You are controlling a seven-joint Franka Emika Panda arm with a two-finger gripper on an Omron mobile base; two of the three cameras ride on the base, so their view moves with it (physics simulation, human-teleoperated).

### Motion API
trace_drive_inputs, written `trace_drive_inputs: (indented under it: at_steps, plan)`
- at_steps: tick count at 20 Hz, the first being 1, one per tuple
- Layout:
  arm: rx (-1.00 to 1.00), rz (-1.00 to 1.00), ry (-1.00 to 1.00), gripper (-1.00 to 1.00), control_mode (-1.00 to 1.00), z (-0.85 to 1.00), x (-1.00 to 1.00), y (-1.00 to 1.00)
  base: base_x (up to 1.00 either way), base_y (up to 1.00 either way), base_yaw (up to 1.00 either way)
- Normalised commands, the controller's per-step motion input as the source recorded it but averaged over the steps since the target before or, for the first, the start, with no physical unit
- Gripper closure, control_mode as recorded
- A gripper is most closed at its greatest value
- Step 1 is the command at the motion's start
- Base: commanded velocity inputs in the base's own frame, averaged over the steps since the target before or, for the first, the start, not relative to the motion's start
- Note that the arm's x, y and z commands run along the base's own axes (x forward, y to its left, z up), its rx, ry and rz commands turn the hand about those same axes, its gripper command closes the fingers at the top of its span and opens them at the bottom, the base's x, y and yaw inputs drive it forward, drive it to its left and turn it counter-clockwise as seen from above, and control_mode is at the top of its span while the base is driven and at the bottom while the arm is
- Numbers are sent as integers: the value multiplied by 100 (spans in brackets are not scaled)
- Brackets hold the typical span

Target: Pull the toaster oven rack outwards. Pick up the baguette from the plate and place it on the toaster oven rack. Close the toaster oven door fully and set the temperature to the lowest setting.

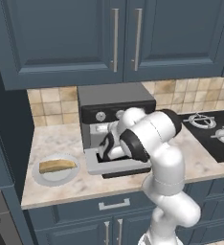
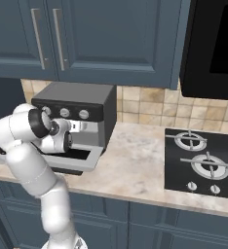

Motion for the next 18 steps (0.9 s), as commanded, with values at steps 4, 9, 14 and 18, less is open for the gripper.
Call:
trace_drive_inputs:
  at_steps: [4, 9, 14, 18]
  plan:
    - [-18, 0, 64, -100, -100, -100, -100, 0, 0, 0, 0]
    - [-18, 0, 69, -100, -100, -100, -100, 0, 0, 0, 0]
    - [-15, 0, 71, -100, -100, -100, -100, 0, 0, 0, 0]
    - [-15, 0, 73, -100, -100, -100, -100, 0, 0, 0, 0]
